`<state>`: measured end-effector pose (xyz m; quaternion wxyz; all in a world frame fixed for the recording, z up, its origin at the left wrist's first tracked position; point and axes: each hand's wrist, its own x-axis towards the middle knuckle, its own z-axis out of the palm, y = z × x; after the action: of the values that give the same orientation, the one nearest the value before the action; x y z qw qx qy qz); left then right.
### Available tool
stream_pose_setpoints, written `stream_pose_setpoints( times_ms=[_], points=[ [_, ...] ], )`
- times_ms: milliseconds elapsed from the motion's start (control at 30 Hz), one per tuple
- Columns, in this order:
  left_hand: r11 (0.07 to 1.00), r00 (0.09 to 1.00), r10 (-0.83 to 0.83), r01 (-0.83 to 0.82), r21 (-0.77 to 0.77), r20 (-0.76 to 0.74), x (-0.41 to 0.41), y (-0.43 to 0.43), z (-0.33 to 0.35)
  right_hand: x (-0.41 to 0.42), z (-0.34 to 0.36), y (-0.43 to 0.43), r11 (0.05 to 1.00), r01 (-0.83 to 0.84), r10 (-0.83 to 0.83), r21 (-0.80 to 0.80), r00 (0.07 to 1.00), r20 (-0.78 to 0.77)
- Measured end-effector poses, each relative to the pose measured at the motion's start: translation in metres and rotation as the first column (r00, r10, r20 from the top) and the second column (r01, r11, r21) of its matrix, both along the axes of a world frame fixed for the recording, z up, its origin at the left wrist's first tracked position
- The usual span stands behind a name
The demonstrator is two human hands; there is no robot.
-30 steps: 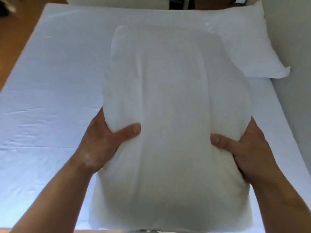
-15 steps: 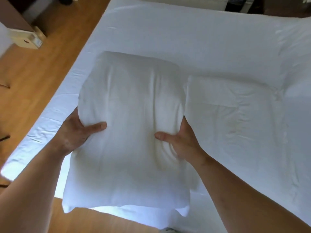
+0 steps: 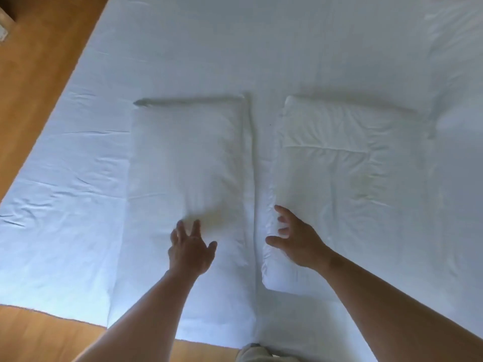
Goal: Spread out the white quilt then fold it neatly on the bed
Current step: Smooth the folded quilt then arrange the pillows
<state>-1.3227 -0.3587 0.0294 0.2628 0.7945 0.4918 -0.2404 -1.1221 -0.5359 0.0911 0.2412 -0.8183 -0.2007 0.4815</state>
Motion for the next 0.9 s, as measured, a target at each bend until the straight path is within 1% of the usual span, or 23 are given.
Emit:
stream_pose_setpoints(
  times_ms=[33,67,100,167,233,333,433,500,600,667,733,800,867,900],
  points=[
    [0.999,0.998,-0.033,0.034,-0.004,0.049,0.016,-0.015,0.002,0.014,0.002,-0.015,0.999,0.051,-0.051,-0.005,0.997,0.054],
    [0.996,0.992,-0.060,0.066,-0.051,0.108,0.033,-0.028,0.002,0.029,0.003,-0.032,0.994,0.110,-0.106,-0.020,0.987,0.121],
    [0.988,0.983,-0.061,0.085,-0.131,0.176,0.052,-0.040,0.005,0.046,0.004,-0.052,0.984,0.171,-0.160,-0.041,0.968,0.194],
    [0.948,0.960,-0.034,0.119,-0.296,0.277,0.092,-0.059,0.008,0.079,0.003,-0.093,0.958,0.267,-0.219,-0.106,0.917,0.332],
    [0.920,0.938,0.028,0.112,-0.377,0.346,0.133,-0.075,0.010,0.109,0.001,-0.135,0.925,0.336,-0.234,-0.179,0.872,0.429],
    [0.935,0.912,0.100,0.051,-0.352,0.398,0.186,-0.093,0.006,0.147,-0.007,-0.187,0.887,0.397,-0.237,-0.237,0.830,0.504],
    [0.954,0.906,0.164,-0.044,-0.297,0.390,0.228,-0.099,-0.007,0.183,-0.020,-0.219,0.864,0.436,-0.248,-0.252,0.803,0.542],
    [0.946,0.890,0.236,-0.118,-0.303,0.391,0.247,-0.093,-0.022,0.207,-0.030,-0.233,0.840,0.475,-0.290,-0.263,0.802,0.522],
    [0.902,0.851,0.342,-0.178,-0.394,0.398,0.259,-0.078,-0.043,0.240,-0.055,-0.246,0.823,0.517,-0.392,-0.236,0.817,0.424],
    [0.873,0.823,0.397,-0.202,-0.444,0.407,0.263,-0.073,-0.057,0.262,-0.080,-0.255,0.828,0.531,-0.440,-0.179,0.814,0.378],
    [0.848,0.796,0.431,-0.198,-0.491,0.425,0.262,-0.070,-0.070,0.277,-0.099,-0.259,0.837,0.541,-0.483,-0.089,0.805,0.345],
    [0.832,0.796,0.443,-0.193,-0.521,0.412,0.263,-0.073,-0.084,0.291,-0.118,-0.265,0.822,0.570,-0.558,0.014,0.800,0.223],
    [0.838,0.806,0.436,-0.202,-0.507,0.400,0.265,-0.079,-0.099,0.302,-0.139,-0.275,0.774,0.626,-0.633,0.095,0.770,0.087],
    [0.847,0.808,0.434,-0.215,-0.487,0.399,0.266,-0.082,-0.104,0.306,-0.151,-0.279,0.750,0.649,-0.659,0.126,0.751,0.048]
  ],
)
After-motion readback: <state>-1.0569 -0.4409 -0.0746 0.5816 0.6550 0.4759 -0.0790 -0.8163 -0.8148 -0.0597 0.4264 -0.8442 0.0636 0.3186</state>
